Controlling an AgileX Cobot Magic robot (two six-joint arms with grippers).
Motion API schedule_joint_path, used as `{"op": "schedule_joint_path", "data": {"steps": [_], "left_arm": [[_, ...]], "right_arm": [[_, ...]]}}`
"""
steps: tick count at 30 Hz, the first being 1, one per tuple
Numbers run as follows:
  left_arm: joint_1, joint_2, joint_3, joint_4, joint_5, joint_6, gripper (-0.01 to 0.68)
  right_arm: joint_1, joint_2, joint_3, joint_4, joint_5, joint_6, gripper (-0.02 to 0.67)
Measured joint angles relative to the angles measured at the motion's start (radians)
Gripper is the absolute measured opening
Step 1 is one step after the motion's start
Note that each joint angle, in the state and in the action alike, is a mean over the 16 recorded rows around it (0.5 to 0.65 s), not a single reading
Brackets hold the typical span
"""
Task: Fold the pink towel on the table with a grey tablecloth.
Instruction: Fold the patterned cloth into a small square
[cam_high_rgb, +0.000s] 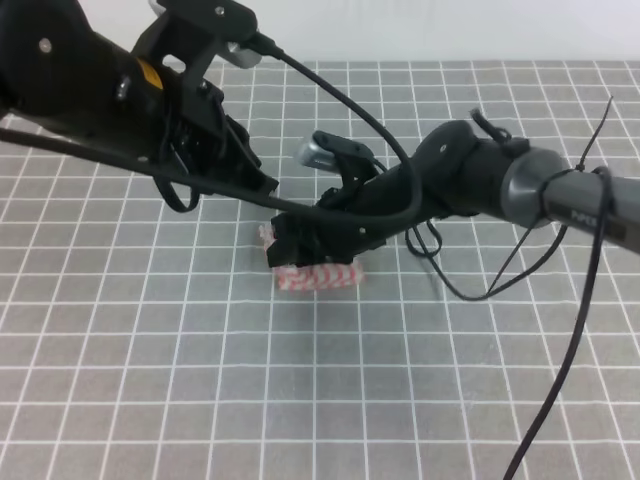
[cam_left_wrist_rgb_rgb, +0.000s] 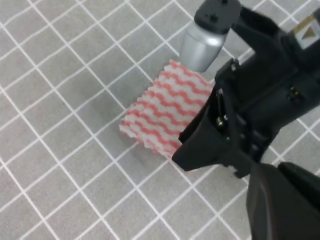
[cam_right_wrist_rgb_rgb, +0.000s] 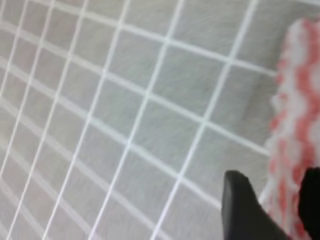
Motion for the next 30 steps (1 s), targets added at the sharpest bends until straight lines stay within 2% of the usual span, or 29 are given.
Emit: {"op": "schedule_joint_path", "data": {"steps": [2,5,10,16,22,30], "left_arm": [[0.000,-0.001,0.000,-0.014,0.003,0.006,0.000],[0.000,-0.001,0.000,-0.032,0.008,0.015,0.000],[0.000,-0.002,0.001,-0.071,0.016,0.037,0.000],[0.000,-0.001,0.000,-0.107,0.029,0.064,0.000],[-0.001,-0.001,0.000,-0.115,0.040,0.075,0.000],[0.000,-0.001,0.000,-0.126,0.013,0.080,0.000]], "right_arm": [[-0.005,-0.003,-0.004,0.000,0.013,-0.016,0.180],[-0.011,-0.003,-0.009,-0.005,0.031,-0.040,0.150],[-0.013,0.007,-0.014,-0.005,0.050,-0.064,0.065],[-0.008,0.022,-0.015,0.009,0.052,-0.062,-0.003],[-0.015,0.002,-0.016,-0.014,0.042,-0.057,-0.015],[-0.035,-0.016,-0.012,-0.170,0.001,0.007,-0.015]]}}
